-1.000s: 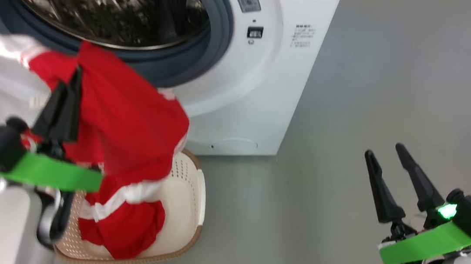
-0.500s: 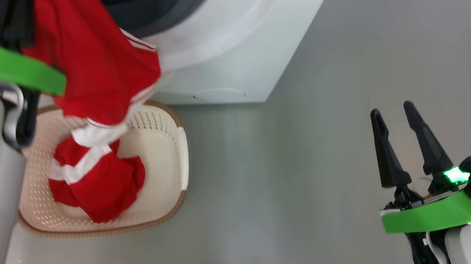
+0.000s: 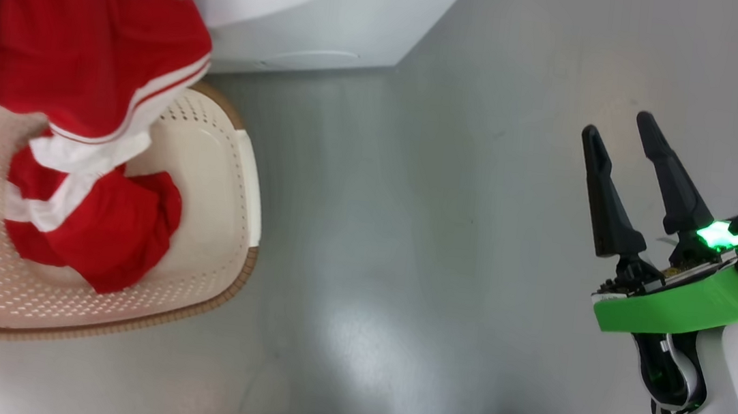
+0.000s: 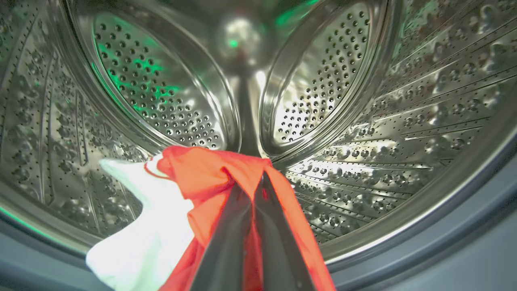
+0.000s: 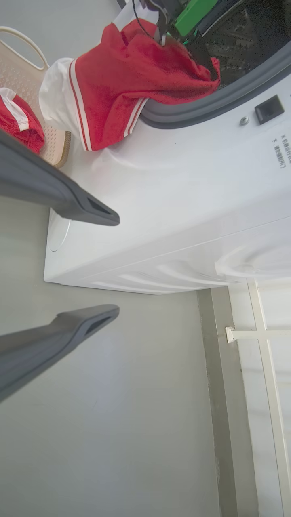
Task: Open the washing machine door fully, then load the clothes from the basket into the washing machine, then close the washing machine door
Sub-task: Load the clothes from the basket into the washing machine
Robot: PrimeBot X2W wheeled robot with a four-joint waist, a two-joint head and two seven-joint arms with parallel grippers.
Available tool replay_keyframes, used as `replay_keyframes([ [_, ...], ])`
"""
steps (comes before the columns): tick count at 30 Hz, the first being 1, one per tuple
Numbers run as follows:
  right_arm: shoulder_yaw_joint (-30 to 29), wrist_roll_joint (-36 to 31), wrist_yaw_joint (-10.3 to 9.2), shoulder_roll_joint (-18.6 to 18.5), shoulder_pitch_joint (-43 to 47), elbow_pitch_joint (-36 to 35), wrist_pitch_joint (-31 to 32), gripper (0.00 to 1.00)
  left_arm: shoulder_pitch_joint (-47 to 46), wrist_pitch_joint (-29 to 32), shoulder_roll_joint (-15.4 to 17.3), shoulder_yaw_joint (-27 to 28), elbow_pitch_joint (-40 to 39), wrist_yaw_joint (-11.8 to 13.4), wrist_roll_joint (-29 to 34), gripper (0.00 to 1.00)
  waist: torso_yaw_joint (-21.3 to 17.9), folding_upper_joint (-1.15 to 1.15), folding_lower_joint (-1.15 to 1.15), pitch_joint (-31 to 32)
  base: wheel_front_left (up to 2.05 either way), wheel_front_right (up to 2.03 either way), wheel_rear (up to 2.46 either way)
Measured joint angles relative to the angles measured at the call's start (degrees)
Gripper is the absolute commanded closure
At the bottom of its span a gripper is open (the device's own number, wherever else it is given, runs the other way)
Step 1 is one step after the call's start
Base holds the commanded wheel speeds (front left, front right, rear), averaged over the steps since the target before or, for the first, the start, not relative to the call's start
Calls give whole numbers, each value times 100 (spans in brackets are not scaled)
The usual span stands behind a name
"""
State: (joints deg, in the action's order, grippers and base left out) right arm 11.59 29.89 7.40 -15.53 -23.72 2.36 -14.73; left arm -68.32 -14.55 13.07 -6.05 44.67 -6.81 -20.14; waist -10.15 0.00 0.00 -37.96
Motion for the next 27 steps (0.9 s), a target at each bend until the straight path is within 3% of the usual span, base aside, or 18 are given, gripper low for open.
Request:
replay_keyframes([
  [7, 2, -9, 0, 92, -103, -31, 0, 0, -731, 1, 120, 44, 361, 9, 142, 100, -195, 0, 0, -333, 0, 0, 0],
  [13, -20, -77, 0, 158, -104, -52, 0, 0, -1035, -15, 134, 285, -64, 158, 396, 100, -343, 0, 0, -514, 0, 0, 0],
  [19, -70, -100, 0, 172, -103, -49, 0, 0, -1032, -10, -35, 242, 695, 205, 403, 100, -334, 0, 0, -547, 0, 0, 0],
  [20, -70, -101, 0, 172, -103, -48, 0, 0, -1032, 31, -59, 234, 834, 205, 400, 89, -318, 0, 0, -544, 0, 0, 0],
  [21, -70, -101, 0, 172, -104, -48, 0, 0, -1032, 65, -80, 232, 955, 208, 389, 63, -303, 0, 0, -540, 0, 0, 0],
  [22, -69, -101, 0, 172, -104, -47, 0, 0, -1033, 71, -94, 227, 1035, 209, 389, 17, -287, 0, 0, -535, 0, 0, 0],
  [23, -69, -101, 0, 171, -104, -46, 0, 0, -1039, 69, -107, 219, 1080, 209, 389, 0, -272, 0, 0, -529, 0, 0, 0],
  [27, -70, -101, 0, 167, -104, -42, 0, 0, -1067, 59, -143, 183, 1213, 208, 389, 0, -215, 0, 0, -491, 0, 0, 0],
])
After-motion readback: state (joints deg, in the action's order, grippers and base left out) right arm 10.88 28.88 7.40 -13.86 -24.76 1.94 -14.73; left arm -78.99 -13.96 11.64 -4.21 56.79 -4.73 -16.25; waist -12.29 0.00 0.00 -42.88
